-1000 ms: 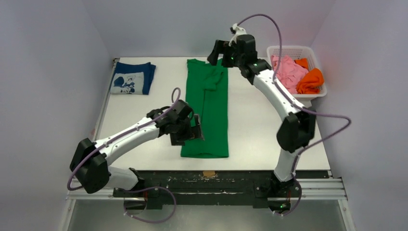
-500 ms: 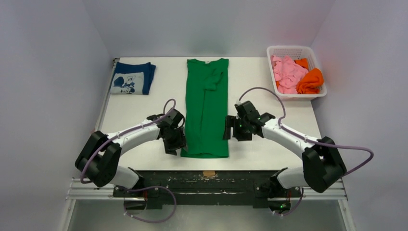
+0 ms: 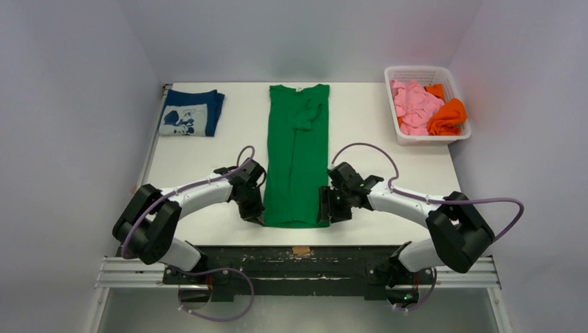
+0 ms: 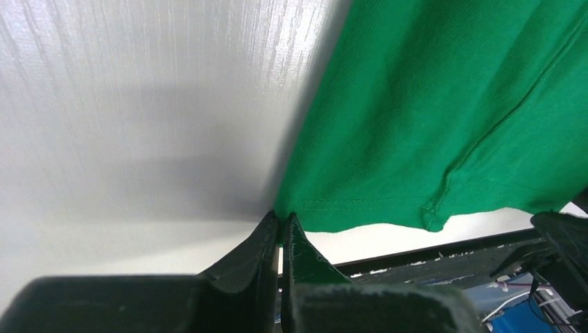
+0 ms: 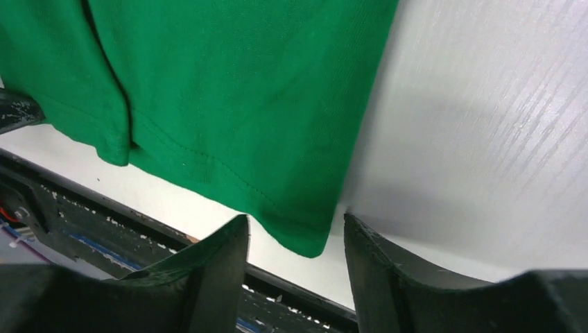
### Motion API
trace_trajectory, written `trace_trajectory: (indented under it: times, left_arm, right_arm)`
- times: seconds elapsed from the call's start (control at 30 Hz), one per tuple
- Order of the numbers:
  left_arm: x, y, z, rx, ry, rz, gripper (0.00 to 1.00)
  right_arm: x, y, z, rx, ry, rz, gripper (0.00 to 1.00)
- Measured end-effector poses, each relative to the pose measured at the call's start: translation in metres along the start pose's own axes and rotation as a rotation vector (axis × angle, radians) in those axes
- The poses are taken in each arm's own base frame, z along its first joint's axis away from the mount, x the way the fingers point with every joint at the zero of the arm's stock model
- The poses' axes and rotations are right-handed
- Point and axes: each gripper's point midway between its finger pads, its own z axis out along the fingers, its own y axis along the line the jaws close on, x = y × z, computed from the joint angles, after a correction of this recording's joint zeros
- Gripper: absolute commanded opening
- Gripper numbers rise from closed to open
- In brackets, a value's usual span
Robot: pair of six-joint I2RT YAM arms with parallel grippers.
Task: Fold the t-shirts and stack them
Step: Grab the bottom of the folded rectangular tshirt with both arms, then fold the folded rectangular tshirt in 1/3 of the way
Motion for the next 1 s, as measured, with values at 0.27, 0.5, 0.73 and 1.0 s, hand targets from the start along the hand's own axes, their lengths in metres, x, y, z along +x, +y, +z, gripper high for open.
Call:
trace_trajectory:
  times: [0.27, 0.5, 0.73, 1.0]
  left_arm:
    - [0.003, -0.004, 0.0, 0.053, -0.009, 0.0, 0.0]
    - [0.033, 0.012, -0.008, 0.086, -0.023, 0.027, 0.0]
    - [0.044, 0.001, -0.029, 0.163, -0.059, 0.061, 0.0]
    - [-0.005, -0.046, -0.059, 0.215, -0.152, 0.079, 0.0]
  right_arm:
    - [0.004, 0.002, 0.01, -0.011, 0.014, 0.001, 0.0]
    - [0.039, 0.007, -0.011, -0.081, 0.051, -0.016, 0.0]
    - [0.048, 0.017, -0.028, -0.155, 0.047, -0.011, 0.0]
    - [-0.004, 0.036, -0.046, -0.11, -0.076, -0.015, 0.0]
